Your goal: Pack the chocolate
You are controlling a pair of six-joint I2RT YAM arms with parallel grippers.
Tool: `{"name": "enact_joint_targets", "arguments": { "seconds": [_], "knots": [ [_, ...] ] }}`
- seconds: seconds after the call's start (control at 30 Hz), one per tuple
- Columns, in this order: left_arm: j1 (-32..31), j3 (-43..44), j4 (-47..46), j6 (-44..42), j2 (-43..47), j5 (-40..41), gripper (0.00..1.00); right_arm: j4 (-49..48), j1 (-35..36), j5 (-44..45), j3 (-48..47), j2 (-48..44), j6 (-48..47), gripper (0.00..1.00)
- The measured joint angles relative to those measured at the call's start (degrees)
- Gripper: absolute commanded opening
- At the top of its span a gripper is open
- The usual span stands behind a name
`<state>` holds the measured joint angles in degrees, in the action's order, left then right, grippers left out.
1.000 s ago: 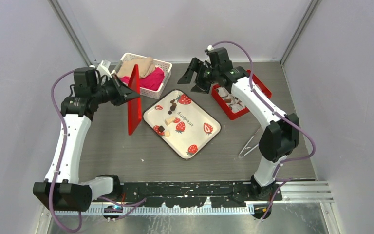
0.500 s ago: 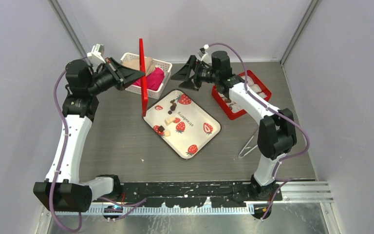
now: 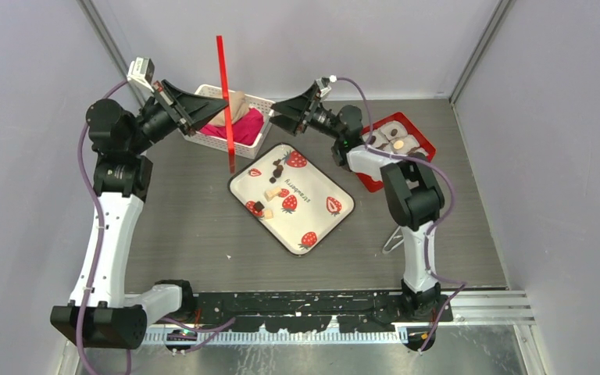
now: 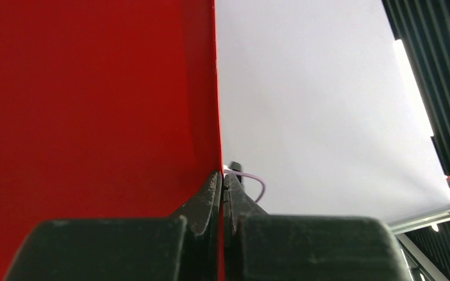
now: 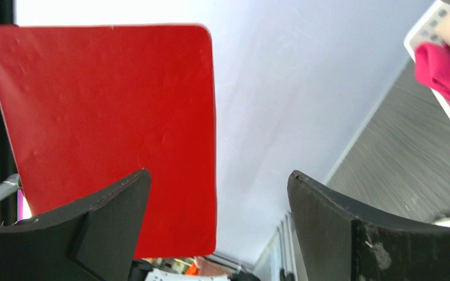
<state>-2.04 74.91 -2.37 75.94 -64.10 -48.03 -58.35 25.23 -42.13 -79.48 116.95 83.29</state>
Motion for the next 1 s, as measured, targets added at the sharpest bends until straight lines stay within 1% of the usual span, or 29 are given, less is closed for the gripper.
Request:
{"name": "enact_joint_targets", "arguments": {
  "seconds": [0.07,0.13,0.27,0.47,0.6,0.73,0.87,1.0],
  "knots": [
    [-0.04,0.11,-0.83,1.33,0.33,0.02,0.0,-6.49,0.37,1.36,-1.95,4.07,4.57,0.92],
    [-0.09,0.61,-1.25,2.84,0.59,0.04,0.0,-10.69,1.01,2.69,-4.28,7.65,8.0,0.94],
    [-0.13,2.58,-1.73,5.49,0.68,0.02,0.0,-14.93,3.04,3.82,-8.37,10.8,11.63,0.97],
    [-0.31,6.32,-2.86,9.07,0.74,0.0,0.0,-18.64,6.58,4.74,-16.96,12.98,15.43,0.98],
    [-0.46,6.78,-4.66,11.43,0.81,0.0,0.0,-20.02,8.02,4.94,-22.62,14.8,17.35,1.0],
    [-0.52,7.56,-6.19,14.84,0.44,0.0,0.0,-20.61,8.92,5.49,-25.83,16.28,18.67,1.0],
    [-0.52,9.7,-7.63,16.74,-0.31,-0.04,0.0,-20.96,9.81,6.12,-28.02,18.16,19.82,1.0],
    [-0.55,9.99,-9.05,18.18,-0.33,-0.09,0.0,-20.83,10.75,6.64,-30.67,20.5,20.79,1.0]
  ]
}}
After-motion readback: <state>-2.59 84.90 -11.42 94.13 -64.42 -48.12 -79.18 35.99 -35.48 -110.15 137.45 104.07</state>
